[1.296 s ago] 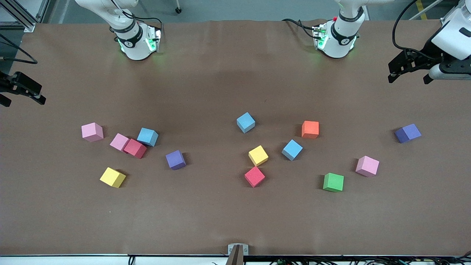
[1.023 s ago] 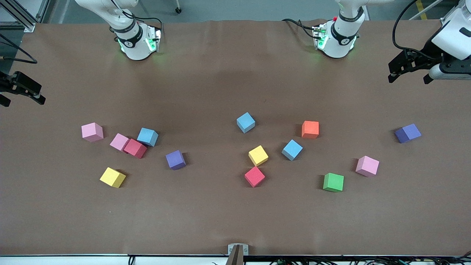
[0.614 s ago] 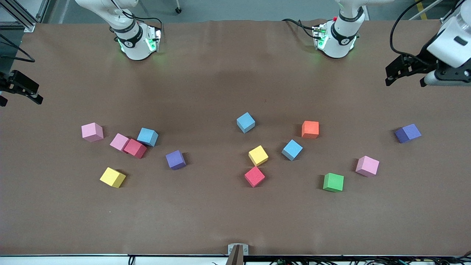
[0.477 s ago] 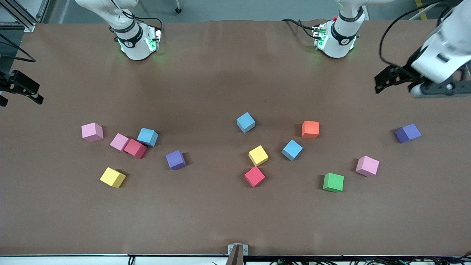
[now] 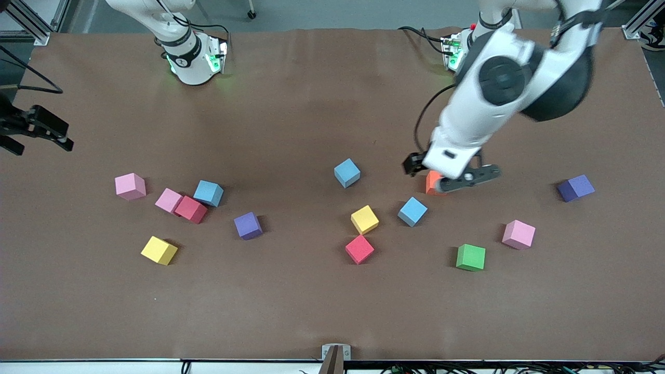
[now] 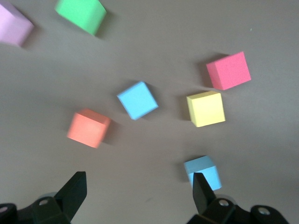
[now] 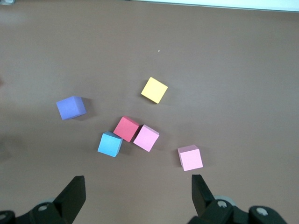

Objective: Arrange 11 blocks into digit 3
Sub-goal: 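Reach the left gripper to the light blue block while the right gripper reaches purple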

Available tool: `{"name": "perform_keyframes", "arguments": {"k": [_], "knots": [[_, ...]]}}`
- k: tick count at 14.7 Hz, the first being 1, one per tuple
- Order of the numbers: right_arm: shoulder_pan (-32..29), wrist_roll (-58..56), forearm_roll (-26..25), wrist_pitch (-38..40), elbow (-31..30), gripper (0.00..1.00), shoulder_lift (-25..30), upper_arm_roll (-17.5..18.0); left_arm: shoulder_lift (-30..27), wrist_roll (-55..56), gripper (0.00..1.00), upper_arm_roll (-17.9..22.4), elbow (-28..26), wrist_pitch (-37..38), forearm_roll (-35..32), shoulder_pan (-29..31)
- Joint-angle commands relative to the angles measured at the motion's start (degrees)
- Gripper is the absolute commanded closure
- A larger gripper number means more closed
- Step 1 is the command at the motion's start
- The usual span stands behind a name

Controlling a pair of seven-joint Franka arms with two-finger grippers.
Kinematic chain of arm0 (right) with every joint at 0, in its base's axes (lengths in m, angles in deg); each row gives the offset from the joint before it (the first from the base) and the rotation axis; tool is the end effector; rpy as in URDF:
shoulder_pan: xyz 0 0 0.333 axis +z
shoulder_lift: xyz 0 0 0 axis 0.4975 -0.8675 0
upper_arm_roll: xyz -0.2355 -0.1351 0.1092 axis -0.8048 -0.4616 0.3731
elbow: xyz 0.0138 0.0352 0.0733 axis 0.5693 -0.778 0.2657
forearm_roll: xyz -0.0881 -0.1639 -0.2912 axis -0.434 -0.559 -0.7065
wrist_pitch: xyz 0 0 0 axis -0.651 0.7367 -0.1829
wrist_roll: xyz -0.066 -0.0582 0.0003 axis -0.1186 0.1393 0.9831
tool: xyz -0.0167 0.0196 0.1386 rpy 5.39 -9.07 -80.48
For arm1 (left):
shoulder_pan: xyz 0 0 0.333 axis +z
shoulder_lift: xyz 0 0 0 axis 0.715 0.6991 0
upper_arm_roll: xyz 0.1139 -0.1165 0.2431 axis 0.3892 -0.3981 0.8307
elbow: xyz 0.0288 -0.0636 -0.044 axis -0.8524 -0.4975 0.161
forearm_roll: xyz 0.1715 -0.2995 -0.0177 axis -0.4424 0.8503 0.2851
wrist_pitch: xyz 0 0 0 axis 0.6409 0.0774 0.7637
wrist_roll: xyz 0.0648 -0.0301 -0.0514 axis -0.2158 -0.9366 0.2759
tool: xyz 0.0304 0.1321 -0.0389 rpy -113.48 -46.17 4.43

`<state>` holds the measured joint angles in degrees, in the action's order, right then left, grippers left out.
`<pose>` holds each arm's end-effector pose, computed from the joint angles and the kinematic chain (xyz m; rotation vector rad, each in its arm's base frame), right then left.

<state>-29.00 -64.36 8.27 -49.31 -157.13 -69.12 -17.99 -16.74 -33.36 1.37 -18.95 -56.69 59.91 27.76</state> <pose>0.5205 -0.0017 0.5838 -3.1197 -0.1452 -0.1356 0.5032 -0.3097 0.4119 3.0871 0.5194 -0.0645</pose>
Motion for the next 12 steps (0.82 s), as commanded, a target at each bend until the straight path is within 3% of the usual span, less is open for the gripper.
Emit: {"name": "perform_keyframes", "arguments": {"k": [1, 5, 10, 12], "knots": [[2.8, 0.9, -0.2, -2.2, 0.6, 0.0, -2.5, 0.1, 6.3, 13.9, 0.0, 0.1, 1.6, -3.5, -2.9, -5.6], [8.0, 0.4, -1.2, -5.3, 0.6, 0.0, -7.9, 0.0, 13.7, 29.8, 0.0, 0.1, 0.9, -11.7, -3.2, -11.5], [14.5, 0.9, -0.9, -8.9, -0.2, 0.0, -14.4, 0.1, 18.2, 36.5, 0.0, 0.1, -2.5, -18.2, -7.1, -14.7], [16.0, 0.9, -0.4, -13.9, -2.9, 0.0, -16.5, 0.1, 18.5, 36.5, 0.0, 0.1, -4.7, -20.4, -7.1, -15.2]]}}
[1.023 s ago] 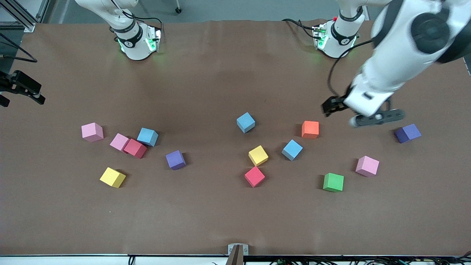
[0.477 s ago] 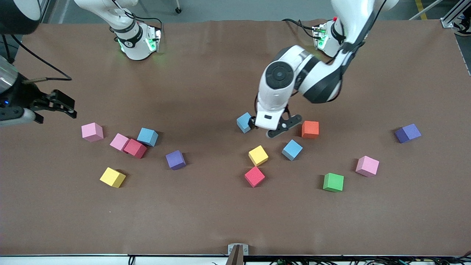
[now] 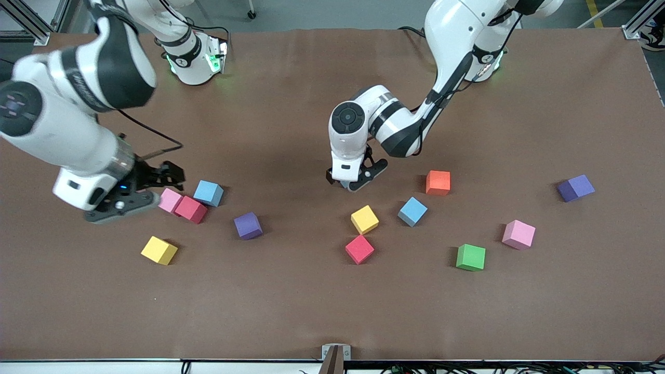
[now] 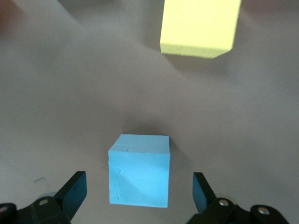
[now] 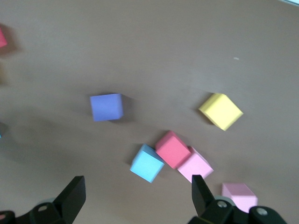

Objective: Arrange 11 blocks into digit 3
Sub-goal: 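Grasp the blue block with the left gripper while the right gripper grasps purple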

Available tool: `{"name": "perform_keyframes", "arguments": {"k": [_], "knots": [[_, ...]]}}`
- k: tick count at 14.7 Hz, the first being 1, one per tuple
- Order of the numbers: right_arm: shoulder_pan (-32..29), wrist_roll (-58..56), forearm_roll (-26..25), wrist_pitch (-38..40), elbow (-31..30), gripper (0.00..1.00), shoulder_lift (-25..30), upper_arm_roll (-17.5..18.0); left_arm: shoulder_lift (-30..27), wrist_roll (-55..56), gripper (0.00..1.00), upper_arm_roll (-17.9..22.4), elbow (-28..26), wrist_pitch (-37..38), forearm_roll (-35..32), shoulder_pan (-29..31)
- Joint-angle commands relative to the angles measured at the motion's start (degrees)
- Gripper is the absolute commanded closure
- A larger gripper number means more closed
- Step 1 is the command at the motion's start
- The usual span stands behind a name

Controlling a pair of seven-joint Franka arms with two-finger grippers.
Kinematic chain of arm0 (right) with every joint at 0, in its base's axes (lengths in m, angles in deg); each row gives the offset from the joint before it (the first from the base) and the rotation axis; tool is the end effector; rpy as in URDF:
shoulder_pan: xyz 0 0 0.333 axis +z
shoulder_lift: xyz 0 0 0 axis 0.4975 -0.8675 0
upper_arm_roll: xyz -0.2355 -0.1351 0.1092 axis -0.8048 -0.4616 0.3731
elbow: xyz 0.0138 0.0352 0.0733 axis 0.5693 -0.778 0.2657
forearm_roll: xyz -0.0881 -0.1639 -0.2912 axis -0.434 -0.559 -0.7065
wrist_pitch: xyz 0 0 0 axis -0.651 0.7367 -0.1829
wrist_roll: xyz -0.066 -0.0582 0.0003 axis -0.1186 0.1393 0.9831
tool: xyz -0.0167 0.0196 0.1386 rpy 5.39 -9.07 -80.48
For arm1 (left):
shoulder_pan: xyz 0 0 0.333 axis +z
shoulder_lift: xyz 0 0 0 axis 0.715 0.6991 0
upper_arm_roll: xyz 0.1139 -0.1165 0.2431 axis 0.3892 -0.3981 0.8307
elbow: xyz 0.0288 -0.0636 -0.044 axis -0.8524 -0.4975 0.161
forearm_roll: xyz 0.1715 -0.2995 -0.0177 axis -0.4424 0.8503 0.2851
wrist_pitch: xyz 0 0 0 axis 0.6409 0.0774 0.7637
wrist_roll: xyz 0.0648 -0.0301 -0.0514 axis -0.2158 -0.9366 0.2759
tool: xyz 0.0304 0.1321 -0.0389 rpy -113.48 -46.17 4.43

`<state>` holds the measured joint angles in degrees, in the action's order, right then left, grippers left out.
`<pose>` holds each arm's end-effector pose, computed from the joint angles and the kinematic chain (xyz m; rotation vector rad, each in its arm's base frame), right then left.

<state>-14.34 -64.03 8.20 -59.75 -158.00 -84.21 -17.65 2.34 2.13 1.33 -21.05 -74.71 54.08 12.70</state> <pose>0.5729 0.1514 0.4468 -3.0818 -0.5373 0.0181 0.4307 -0.4508 0.2240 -2.9371 -0.9852 0.0998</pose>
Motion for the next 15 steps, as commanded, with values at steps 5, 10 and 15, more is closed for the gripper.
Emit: {"name": "perform_keyframes", "arguments": {"k": [5, 10, 15], "knots": [[3.9, 0.7, -0.2, -19.5, -12.3, 0.0, -4.1, -0.1, 1.7, 1.1, 0.05, 0.2, -3.5, -5.2, -1.3, -0.8], [7.2, 0.6, -0.1, -26.4, -11.9, 0.0, -10.9, -0.1, 2.2, 1.1, 0.83, 0.1, -3.4, -6.8, -4.5, -1.0], [7.2, 0.4, -0.1, -28.8, -9.6, 0.0, -17.4, -0.2, 1.5, -7.0, 0.94, -2.6, -3.5, -6.1, -9.8, -2.3]]}}
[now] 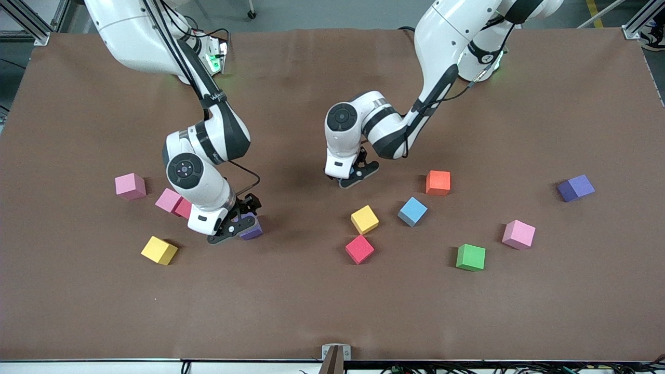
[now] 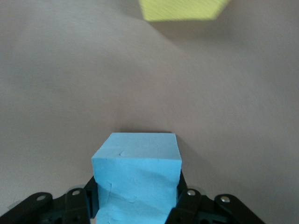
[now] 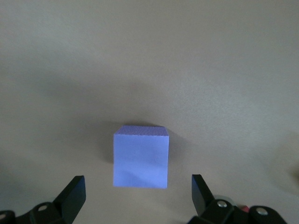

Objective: Arrange 11 blocks into digit 3
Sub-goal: 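Grasp the blue block with the left gripper while the right gripper grasps purple, then set the light blue block down mid-table and open the left gripper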

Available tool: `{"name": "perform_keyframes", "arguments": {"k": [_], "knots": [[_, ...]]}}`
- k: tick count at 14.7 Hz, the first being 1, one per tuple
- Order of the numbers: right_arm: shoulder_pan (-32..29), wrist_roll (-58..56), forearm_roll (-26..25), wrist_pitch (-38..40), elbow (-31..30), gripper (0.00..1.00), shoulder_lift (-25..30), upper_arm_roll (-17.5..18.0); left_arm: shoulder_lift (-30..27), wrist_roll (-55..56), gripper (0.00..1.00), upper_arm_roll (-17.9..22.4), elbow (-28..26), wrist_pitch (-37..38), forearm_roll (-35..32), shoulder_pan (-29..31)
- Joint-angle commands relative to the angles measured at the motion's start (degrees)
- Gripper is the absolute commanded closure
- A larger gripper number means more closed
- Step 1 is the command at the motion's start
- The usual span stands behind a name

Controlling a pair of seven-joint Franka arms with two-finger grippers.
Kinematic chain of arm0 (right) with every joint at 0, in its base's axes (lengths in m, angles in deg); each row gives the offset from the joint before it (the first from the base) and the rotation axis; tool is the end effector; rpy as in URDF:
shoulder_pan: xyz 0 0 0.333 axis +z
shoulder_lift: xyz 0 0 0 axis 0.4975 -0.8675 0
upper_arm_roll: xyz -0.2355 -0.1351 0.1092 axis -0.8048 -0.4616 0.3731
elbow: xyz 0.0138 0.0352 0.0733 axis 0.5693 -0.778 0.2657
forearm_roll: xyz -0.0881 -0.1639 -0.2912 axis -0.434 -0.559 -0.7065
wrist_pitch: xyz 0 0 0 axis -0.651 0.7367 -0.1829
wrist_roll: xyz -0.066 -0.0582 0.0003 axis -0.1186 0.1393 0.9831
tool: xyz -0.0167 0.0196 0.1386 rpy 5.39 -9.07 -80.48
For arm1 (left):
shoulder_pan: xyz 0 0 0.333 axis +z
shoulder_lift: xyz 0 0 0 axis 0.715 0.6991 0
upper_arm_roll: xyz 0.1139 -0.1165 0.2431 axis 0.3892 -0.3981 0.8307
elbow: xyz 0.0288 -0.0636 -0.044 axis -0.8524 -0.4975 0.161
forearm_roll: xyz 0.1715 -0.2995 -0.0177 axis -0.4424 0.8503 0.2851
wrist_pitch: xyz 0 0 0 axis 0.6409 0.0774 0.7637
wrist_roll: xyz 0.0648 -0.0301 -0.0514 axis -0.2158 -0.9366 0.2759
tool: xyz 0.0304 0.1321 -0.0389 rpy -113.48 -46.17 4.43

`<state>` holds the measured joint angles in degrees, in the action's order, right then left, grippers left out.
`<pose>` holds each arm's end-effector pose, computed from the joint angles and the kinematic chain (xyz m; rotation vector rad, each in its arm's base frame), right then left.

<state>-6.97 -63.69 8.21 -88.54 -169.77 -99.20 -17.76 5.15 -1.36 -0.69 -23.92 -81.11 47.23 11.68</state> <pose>0.5759 0.2316 0.2444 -3.0507 -0.7141 -0.0378 0.4044 -0.4690 0.1878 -3.0287 -0.7011 0.0200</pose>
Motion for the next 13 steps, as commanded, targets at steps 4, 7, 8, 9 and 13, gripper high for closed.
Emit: {"name": "perform_keyframes", "arguments": {"k": [4, 7, 8, 9, 13], "knots": [[-0.2, -0.1, 0.2, -0.1, 3.2, 0.0, -5.1, 0.1, -1.4, -9.1, 0.93, -0.8, -0.8, 0.3, -4.6, -5.1], [-0.5, -0.1, 0.2, -0.2, 3.3, 0.0, -5.6, 0.1, -1.4, -10.5, 0.92, -0.9, -1.0, 0.3, -4.7, -7.3], [-0.5, 0.0, 0.2, -0.2, 3.9, 0.0, -6.3, 0.1, -1.4, -11.8, 0.91, -1.5, -1.5, 0.3, -4.7, -7.6], [-0.2, 0.1, 0.3, -0.1, 4.6, 0.0, -6.9, 0.1, -1.4, -12.8, 0.91, -1.9, -1.7, 0.3, -4.7, -7.6], [1.1, -0.2, 4.3, -0.2, 7.4, 0.0, -9.8, 0.0, -1.4, -15.8, 0.84, -1.9, -3.8, 0.3, -4.8, -7.7]]}}
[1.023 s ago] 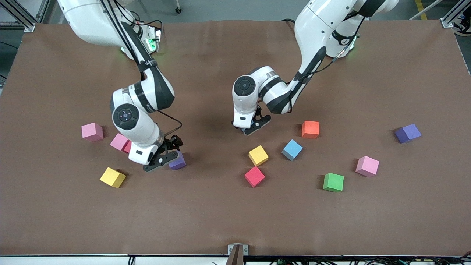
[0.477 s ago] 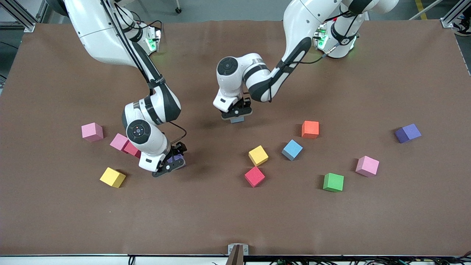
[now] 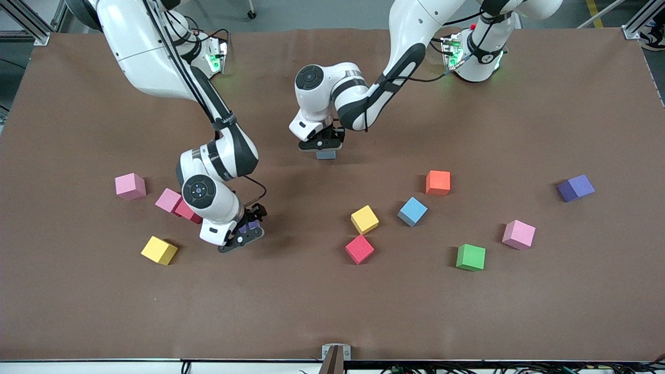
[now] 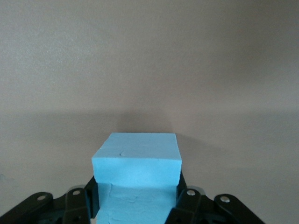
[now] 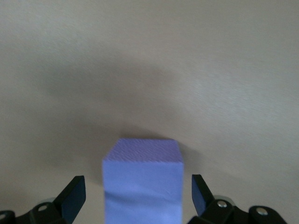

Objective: Arrange 11 blocks into digit 3
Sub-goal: 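Set the light blue block down mid-table and open the left gripper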

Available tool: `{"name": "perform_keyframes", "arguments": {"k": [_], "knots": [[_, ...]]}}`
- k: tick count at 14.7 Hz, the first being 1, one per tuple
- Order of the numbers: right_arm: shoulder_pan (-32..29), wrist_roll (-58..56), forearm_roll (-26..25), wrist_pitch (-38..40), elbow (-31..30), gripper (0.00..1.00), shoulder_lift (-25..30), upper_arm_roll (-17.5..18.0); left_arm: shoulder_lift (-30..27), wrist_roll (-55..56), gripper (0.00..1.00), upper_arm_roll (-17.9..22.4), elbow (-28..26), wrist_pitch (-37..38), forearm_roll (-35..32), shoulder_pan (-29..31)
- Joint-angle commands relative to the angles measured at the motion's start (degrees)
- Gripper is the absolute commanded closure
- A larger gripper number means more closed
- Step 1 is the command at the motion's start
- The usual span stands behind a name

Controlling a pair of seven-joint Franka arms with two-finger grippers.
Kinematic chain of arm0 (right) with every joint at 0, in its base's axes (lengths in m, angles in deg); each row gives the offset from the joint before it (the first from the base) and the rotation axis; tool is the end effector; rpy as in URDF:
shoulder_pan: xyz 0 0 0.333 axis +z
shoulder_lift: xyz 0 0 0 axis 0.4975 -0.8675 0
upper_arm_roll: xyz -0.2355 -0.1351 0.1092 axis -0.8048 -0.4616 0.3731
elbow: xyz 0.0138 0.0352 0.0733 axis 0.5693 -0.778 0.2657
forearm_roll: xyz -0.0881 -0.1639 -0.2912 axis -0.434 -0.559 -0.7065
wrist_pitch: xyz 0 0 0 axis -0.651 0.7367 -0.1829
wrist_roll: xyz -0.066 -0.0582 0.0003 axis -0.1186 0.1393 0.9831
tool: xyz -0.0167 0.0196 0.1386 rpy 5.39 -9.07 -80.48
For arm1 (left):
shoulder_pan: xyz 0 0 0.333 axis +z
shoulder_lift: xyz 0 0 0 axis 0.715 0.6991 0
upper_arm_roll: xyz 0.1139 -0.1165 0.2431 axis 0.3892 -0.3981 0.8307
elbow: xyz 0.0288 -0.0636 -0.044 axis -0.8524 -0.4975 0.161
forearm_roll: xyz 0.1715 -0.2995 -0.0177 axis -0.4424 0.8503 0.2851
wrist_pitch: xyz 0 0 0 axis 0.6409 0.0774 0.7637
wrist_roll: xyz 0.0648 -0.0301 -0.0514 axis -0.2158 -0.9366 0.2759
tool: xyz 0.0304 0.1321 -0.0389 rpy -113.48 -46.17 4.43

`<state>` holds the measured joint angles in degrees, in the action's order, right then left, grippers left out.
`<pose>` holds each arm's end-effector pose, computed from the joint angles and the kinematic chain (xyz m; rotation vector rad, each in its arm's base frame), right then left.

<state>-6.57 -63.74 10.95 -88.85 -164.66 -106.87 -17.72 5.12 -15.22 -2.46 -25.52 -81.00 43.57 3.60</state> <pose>0.5853 0.2430 0.1959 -3.0328 -0.6726 0.0302 0.3158 -0.5233 0.1811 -3.0830 0.0036 -0.0017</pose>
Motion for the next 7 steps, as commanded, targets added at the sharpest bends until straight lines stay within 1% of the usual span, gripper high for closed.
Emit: {"name": "perform_keyframes", "arguments": {"k": [1, 2, 3, 4, 5, 6, 7], "knots": [[0.6, -0.2, 1.6, 0.2, 2.3, 0.0, -2.2, -0.1, -1.4, -2.9, 0.81, -0.2, -2.4, 0.2, -1.1, 0.5], [0.2, -0.3, 1.5, 0.2, 2.3, 0.0, -2.2, -0.1, -1.3, -2.6, 0.7, -0.2, -2.4, 0.2, -1.0, 0.5], [-0.1, -0.5, 1.5, 0.2, 2.4, 0.0, -2.2, -0.2, -1.3, -1.3, 0.17, -0.2, -2.2, 0.2, -0.9, 0.5], [-0.7, -0.6, 1.3, 0.3, 2.3, 0.0, -2.2, -0.2, -1.3, 0.5, 0.0, -0.2, -2.1, 0.1, -0.9, 0.5], [-1.3, -0.6, 1.2, 0.5, 2.2, 0.03, -2.1, -0.2, -1.5, 2.9, 0.0, -0.2, -1.8, 0.1, -1.0, 0.5], [-1.6, -1.3, 1.2, 0.8, 2.1, 0.15, -2.1, -0.2, -2.6, 4.8, 0.0, -0.2, -2.0, 0.1, -1.0, 0.5], [-1.8, -3.1, 1.2, 0.8, 2.0, 0.36, -2.0, -0.2, -4.1, 5.4, 0.0, -0.2, -2.3, 0.3, -1.0, 0.4]]}}
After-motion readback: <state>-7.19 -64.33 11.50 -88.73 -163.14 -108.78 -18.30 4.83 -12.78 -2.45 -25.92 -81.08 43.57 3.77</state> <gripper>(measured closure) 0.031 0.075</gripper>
